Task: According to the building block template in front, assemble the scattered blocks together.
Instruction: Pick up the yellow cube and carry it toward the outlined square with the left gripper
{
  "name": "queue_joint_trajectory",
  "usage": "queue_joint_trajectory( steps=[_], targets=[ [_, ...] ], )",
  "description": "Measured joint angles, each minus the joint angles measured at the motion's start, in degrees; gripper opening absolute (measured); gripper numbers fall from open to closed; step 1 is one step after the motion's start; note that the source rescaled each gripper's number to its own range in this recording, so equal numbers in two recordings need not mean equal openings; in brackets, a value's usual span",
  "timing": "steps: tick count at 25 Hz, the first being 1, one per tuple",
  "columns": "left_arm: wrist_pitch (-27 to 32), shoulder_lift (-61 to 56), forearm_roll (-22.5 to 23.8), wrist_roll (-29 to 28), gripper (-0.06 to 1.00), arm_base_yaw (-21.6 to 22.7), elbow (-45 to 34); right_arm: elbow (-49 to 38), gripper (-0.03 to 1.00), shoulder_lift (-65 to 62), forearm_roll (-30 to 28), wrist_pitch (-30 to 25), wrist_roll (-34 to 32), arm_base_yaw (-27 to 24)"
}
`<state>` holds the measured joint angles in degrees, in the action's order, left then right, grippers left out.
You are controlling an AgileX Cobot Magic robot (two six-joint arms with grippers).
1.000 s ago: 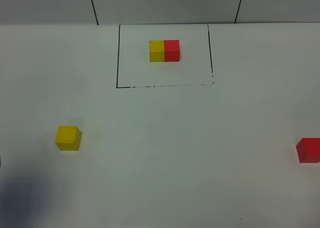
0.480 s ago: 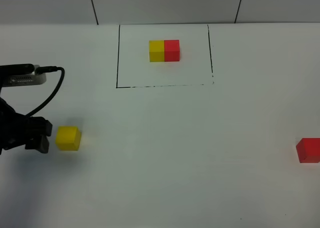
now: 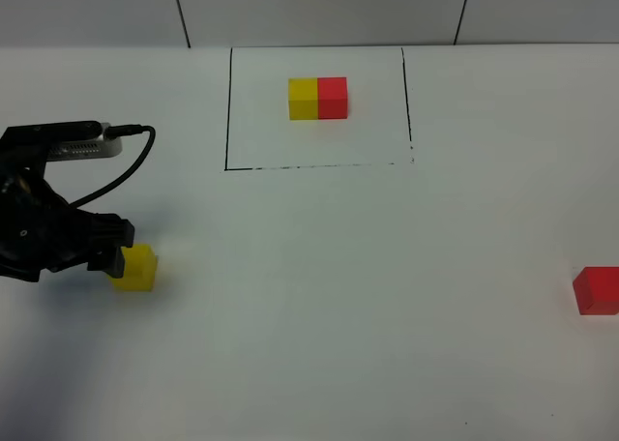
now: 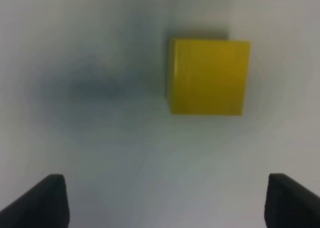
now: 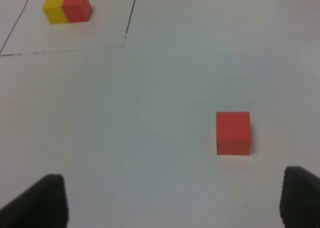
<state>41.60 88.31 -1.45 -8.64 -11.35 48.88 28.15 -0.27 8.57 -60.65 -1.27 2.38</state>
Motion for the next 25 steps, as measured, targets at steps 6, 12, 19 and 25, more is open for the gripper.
queue_joint_trajectory(
  steps=[6, 12, 19, 25],
  targets=[
    [0.02, 4.07, -0.01, -0.22, 0.75, -1.64, 3.64, 0.00, 0.73, 0.00, 0.00, 0.00, 0.00, 0.00],
    [0.02, 7.68, 0.04, -1.00, 0.75, -2.60, 4.32, 0.00, 0.73, 0.00, 0.00, 0.00, 0.00, 0.00],
    [-3.71, 12.61, 0.04, -1.73, 0.75, -2.66, 4.37, 0.00, 0.73, 0.00, 0.00, 0.00, 0.00, 0.00],
    [-9.11, 16.46, 0.04, -1.73, 0.75, -2.71, 4.37, 0.00, 0.73, 0.00, 0.00, 0.00, 0.00, 0.00]
  ],
)
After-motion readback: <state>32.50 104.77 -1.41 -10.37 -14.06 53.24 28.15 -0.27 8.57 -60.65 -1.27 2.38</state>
